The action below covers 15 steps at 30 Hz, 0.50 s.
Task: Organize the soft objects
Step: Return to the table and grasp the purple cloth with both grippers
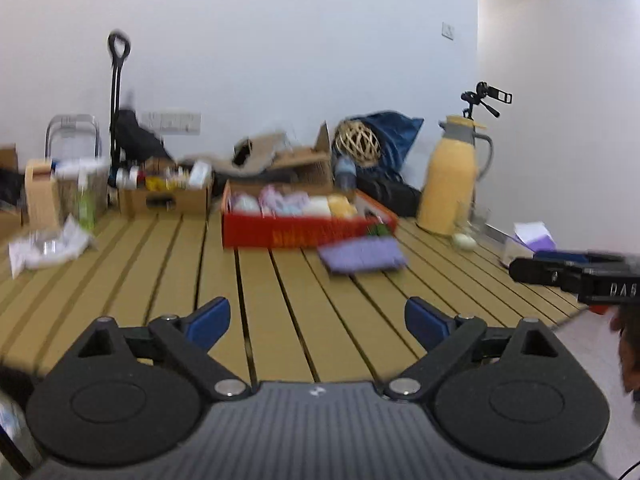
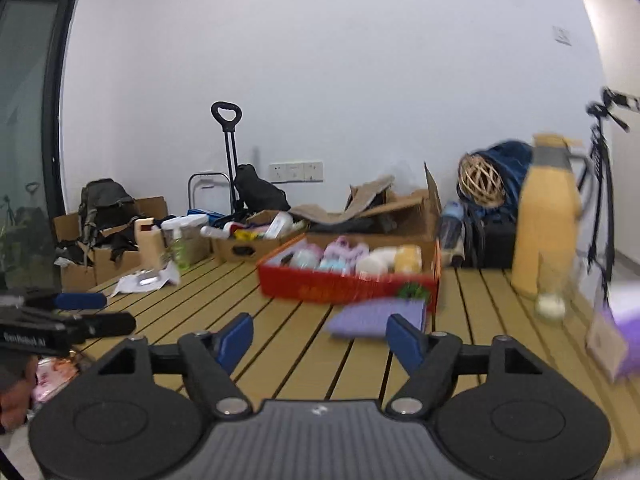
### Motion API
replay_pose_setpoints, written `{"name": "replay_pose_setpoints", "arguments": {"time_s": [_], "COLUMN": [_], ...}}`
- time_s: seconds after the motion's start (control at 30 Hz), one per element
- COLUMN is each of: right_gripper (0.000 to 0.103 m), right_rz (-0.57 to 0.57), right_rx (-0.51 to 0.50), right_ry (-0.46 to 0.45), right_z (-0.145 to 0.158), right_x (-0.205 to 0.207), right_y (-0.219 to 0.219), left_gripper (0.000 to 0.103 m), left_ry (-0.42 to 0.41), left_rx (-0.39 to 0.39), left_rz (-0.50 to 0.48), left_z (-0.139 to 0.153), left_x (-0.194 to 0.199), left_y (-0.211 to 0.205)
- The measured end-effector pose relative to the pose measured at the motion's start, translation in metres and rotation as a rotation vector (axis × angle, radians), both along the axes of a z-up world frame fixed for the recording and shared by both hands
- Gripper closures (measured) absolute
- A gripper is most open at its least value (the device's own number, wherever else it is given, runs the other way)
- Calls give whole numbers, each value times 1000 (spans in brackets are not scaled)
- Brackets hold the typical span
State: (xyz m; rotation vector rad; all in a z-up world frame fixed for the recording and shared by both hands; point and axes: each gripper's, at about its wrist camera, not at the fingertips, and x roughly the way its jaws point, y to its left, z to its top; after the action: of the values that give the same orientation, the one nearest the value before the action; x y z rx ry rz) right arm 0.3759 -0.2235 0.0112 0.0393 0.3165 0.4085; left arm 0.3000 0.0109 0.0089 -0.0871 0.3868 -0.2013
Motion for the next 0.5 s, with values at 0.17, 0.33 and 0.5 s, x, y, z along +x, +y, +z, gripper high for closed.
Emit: {"name": "replay_pose_setpoints", "arguments": {"time_s": [0.17,0.33,0.5], "right_gripper": [23,23,23], "right_rz": [-76,-92,-99], "right_rx": [24,10,37], "right_ry": [38,38,45], "right_z": [-32,-35,-41], "right_x": [-58,-73,-61], "right_y": [-4,-6,-2], "left_gripper": [6,6,5], "left_ry": [-4,-9,50], "left_rx": [19,-38,-63], "left_rz": [2,3,7], "left_z": [0,4,-13], "left_x": [-18,-15,6], "left_y": [4,9,7]}}
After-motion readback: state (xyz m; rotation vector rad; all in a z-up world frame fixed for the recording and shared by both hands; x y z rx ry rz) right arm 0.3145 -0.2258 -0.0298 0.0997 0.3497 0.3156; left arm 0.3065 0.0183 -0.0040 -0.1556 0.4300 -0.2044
